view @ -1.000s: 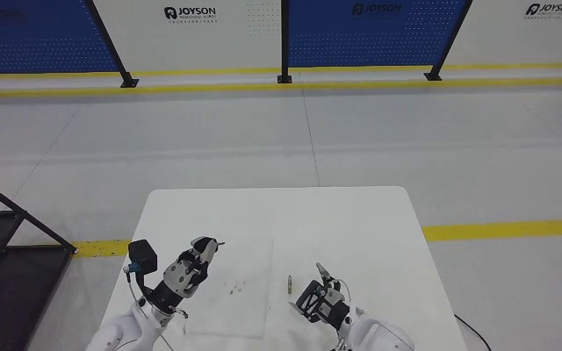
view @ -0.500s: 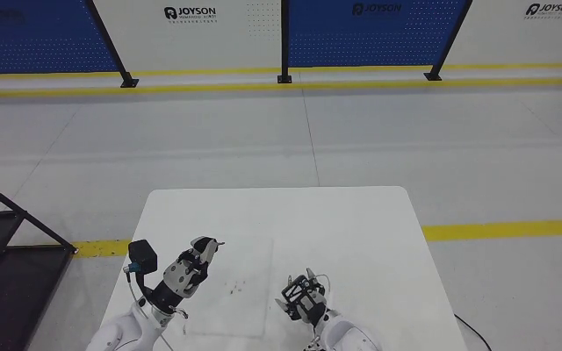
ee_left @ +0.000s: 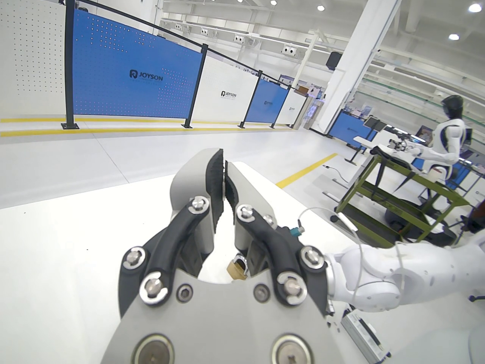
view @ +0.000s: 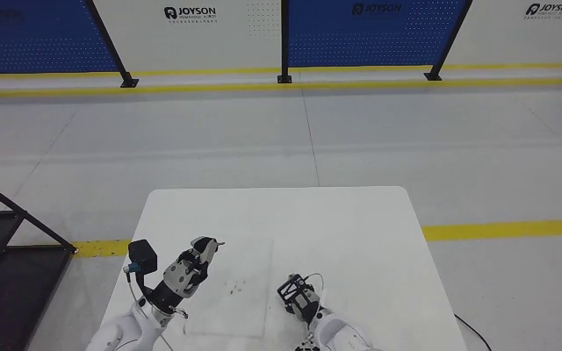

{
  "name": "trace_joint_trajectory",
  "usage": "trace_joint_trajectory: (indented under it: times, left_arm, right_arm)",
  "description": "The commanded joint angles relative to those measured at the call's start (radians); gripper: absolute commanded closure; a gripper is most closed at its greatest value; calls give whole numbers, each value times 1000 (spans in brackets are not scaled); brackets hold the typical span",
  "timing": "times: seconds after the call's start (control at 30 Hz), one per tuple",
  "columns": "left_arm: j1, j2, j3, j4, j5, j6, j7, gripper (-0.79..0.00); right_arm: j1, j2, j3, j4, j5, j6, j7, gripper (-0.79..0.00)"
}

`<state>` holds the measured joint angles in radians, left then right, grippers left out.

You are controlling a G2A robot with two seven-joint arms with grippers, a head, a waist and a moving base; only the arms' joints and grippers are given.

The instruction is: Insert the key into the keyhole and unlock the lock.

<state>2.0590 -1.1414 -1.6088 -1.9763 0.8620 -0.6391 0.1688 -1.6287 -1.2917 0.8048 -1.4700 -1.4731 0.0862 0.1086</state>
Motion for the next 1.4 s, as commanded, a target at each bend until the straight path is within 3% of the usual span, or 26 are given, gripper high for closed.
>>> trace_joint_trajectory:
  times: [0.0, 0.3, 0.6, 0.8, 1.2, 1.37]
  left_arm:
    - [0, 0, 0, 0, 0, 0, 0, 0]
    - [0, 0, 0, 0, 0, 0, 0, 0]
    - [0, 0, 0, 0, 0, 0, 0, 0]
    - [0, 0, 0, 0, 0, 0, 0, 0]
    - [-2, 0, 1, 0, -4, 1, 0, 0]
    - [-1, -3, 42, -14, -113, -46, 0, 0]
  right_arm:
    - [2, -2, -3, 3, -1, 5, -2, 0]
    - [-39, 16, 76, -125, 39, -29, -106, 0]
    - [-179, 61, 240, -316, 228, -306, -316, 0]
    - [-201, 87, 317, -323, 427, -622, -317, 0]
    - [-201, 87, 317, -323, 427, -622, -317, 0]
    - [-172, 77, 305, -316, 560, -590, -329, 0]
